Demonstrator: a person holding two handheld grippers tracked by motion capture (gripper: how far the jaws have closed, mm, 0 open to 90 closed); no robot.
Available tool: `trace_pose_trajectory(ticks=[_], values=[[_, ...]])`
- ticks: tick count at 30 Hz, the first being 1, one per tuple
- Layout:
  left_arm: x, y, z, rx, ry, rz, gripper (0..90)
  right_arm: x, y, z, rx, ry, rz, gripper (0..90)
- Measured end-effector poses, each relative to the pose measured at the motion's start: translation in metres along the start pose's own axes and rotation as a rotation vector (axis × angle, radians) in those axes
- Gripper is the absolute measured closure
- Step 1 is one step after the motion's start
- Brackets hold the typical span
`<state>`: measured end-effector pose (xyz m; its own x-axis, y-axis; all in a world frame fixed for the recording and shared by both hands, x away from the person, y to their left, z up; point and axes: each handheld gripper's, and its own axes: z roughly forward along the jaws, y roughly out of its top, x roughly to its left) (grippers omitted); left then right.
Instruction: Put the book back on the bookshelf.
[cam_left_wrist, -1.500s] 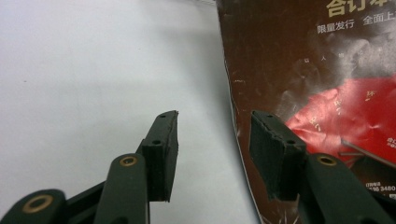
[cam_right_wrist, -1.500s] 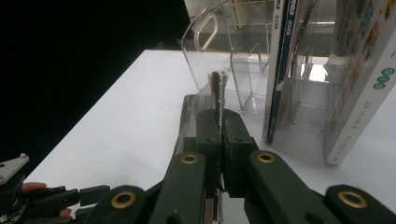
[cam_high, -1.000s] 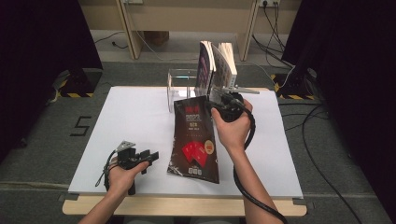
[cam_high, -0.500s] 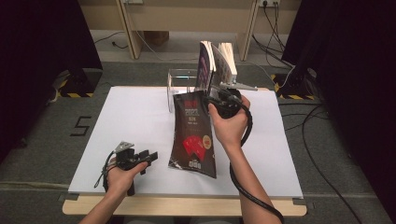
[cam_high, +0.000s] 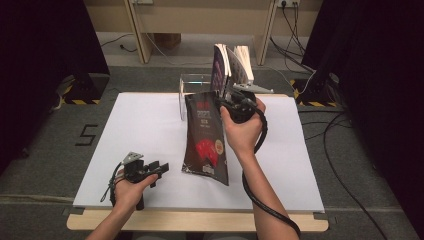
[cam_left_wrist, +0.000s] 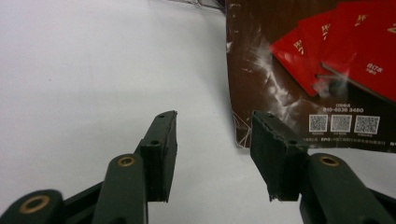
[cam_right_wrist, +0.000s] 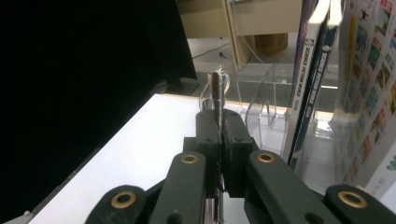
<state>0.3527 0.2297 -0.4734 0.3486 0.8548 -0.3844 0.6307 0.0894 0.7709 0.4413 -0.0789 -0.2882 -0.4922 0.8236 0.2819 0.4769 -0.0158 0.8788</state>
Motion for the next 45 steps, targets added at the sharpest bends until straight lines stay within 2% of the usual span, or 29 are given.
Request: trace_pose_trajectory(ticks=[3, 25, 45], values=[[0.000, -0.001, 0.000, 0.000, -0.001, 0.000, 51.0, 0.002, 0.003, 0.000, -0.012, -0.005, -0.015, 87.6], [0.000, -0.001, -0.001, -0.004, -0.003, 0.003, 50.8, 0.010, 0.015, 0.005, -0.085, -0.007, -0.012, 87.6], [0.001, 0.000, 0.000, -0.006, -0.003, 0.002, 50.8, 0.014, 0.023, 0.010, -0.121, -0.007, -0.009, 87.6]])
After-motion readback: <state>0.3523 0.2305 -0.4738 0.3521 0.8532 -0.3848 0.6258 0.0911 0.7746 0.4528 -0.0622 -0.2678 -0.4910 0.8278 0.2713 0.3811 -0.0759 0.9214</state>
